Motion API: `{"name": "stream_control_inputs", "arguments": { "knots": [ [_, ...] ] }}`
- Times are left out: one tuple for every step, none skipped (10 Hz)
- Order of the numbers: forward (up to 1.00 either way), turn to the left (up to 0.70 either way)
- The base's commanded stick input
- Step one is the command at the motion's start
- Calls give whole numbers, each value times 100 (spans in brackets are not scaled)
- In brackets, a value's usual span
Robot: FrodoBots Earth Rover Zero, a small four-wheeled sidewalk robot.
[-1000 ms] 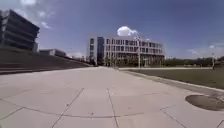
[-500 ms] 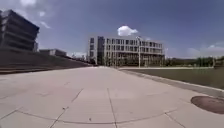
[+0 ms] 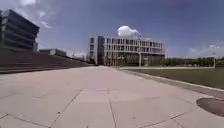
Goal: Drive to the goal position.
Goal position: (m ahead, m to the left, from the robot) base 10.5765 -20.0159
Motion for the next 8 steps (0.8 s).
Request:
{"name": "stream_control_inputs", "arguments": {
  "knots": [
    [30,1],
    [30,1],
    [30,1],
    [30,1],
    [30,1],
    [30,1],
    [30,1],
    [30,1]
  ]
}}
